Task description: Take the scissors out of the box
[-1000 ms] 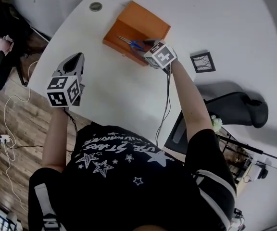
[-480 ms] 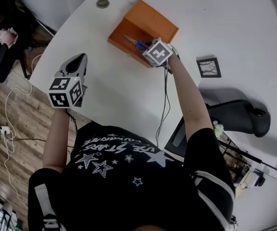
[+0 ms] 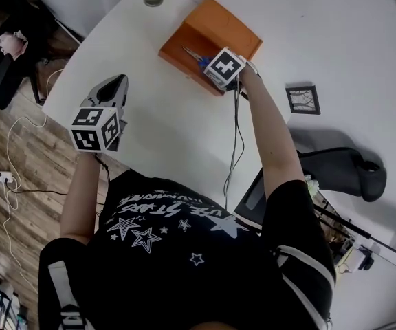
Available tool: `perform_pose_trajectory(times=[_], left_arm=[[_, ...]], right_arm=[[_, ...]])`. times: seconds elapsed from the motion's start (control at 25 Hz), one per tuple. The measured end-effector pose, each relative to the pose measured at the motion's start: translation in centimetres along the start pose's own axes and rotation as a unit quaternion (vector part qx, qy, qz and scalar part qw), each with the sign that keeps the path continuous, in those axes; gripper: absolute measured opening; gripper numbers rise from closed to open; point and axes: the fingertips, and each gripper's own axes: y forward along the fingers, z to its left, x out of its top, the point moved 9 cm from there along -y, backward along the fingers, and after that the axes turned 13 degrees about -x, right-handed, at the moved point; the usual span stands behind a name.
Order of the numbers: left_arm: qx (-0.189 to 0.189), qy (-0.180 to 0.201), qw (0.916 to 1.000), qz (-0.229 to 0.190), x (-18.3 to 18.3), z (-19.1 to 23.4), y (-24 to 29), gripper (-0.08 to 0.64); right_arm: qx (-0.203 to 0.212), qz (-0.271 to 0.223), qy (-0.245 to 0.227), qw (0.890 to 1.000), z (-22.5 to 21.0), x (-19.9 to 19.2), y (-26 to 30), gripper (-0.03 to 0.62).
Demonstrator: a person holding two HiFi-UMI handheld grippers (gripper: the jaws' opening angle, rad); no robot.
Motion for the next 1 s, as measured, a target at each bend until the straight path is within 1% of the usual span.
perform_pose_trajectory(times=[0.16,0.4,0.52,0.68,0.8,1.0], left_arm=[[0.000,-0.003,1.0000,0.003,-0.3,0.0,0.1,0.018],[-0.002,-0.004,1.0000,0.005,-0.6,0.4,0.1,0.018],[-0.006,-0.004,1.0000,0.006,-0.8,0.3,0.5,0.018],[-0.012,-0.005,0.9999,0.005,-0.9,-0.3,0.5,0.018],[-0.016,0.002,0.9999,0.005,-0.6,-0.6,0.1,0.018],[-0.014,0.008,0.9999,0.005,-0.2,-0.7,-1.0,0.018]], right_arm=[[0.020,0.017,0.007,1.000,-0.1,0.0,0.3,0.148],[0.019,0.020,-0.002,1.000,0.2,0.5,0.3,0.132],[0.012,0.022,-0.004,1.000,0.5,0.4,0.3,0.109],[-0.007,0.018,0.007,1.000,1.0,0.0,-0.1,0.104],[-0.017,0.019,0.018,1.000,1.3,0.0,-0.6,0.104],[-0.032,0.000,0.032,0.999,1.4,0.2,-2.5,0.103]])
